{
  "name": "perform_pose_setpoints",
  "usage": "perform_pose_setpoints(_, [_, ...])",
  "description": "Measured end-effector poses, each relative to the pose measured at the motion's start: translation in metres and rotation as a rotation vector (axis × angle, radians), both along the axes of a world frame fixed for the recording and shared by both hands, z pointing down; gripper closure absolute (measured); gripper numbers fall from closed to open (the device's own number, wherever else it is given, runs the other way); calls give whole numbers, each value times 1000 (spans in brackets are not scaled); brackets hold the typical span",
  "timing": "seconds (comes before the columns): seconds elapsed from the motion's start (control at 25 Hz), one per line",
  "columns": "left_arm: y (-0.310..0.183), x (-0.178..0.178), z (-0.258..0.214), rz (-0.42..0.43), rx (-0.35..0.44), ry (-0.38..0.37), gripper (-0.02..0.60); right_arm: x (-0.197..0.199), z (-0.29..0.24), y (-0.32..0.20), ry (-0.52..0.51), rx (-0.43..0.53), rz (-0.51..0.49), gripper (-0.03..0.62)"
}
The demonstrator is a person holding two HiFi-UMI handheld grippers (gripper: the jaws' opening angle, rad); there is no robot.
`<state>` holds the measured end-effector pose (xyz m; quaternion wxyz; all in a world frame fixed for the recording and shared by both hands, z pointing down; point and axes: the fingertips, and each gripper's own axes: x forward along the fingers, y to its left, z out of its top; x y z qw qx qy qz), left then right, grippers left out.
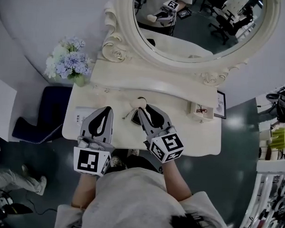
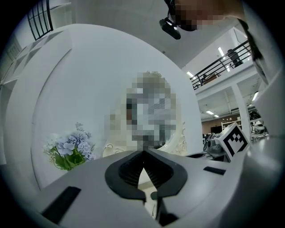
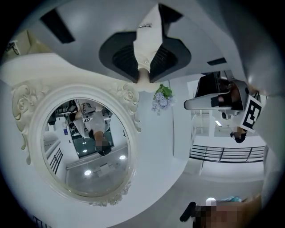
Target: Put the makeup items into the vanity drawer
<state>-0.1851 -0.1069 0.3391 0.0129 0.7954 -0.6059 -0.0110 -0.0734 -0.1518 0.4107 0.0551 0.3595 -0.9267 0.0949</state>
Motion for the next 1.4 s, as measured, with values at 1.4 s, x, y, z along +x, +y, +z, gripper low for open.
perform_pose_setpoints(1.4, [19, 78, -9, 328, 54, 14, 568, 93, -41, 62, -62, 130, 323, 510])
